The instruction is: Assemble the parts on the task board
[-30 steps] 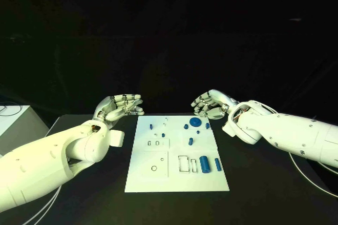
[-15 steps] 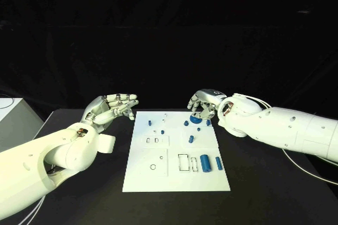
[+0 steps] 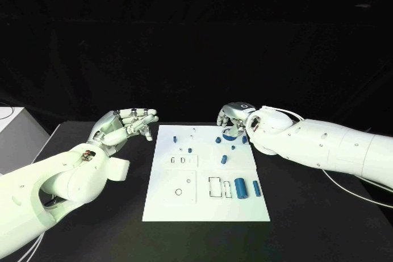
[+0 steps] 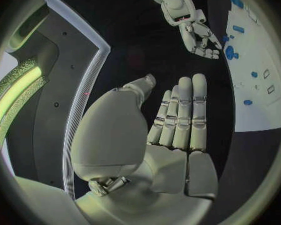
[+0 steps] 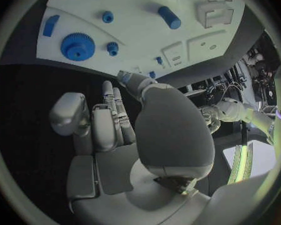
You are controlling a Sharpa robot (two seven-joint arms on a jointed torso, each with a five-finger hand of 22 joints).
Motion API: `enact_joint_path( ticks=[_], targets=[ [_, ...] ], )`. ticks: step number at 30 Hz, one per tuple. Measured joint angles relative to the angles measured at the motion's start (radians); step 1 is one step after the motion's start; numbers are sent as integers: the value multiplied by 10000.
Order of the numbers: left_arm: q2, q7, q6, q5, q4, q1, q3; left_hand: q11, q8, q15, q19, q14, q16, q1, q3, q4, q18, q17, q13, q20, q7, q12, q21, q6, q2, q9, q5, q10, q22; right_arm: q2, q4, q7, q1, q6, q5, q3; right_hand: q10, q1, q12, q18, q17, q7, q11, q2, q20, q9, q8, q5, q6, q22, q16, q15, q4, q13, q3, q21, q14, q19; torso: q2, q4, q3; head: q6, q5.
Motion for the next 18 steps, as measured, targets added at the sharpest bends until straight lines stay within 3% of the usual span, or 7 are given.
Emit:
enact_joint_path(
  ticks=[10, 18],
  targets=[
    [-19, -18, -7, -68, 55, 0, 44, 0, 0, 1, 1, 0, 0, 0, 0, 0, -1, -1, 10, 0, 0, 0, 0, -1, 0, -1, 0, -1, 9, 198, -328, -157, -79, 396, -179, -10, -121, -39, 0, 1, 73, -54, 20, -39, 0, 28, -38, 0, -54, 138, 97, 0, 32, 9, -32, 116, 0, -1, 63, 73, 12, -12, -45],
    [-48, -32, -16, -85, 53, 0, 51, 0, 0, 1, -35, 1, 0, 0, 0, -1, 0, 8, 9, -36, 0, 0, 0, -1, 0, -2, 0, -1, 8, 267, -478, -193, -180, 621, -223, -15, -211, -39, 1, 3, 103, -54, 2, -39, 0, 44, -37, 0, -54, 198, 136, 0, 72, 8, -73, 158, -1, -1, 117, 86, 23, -17, -46]
  ],
)
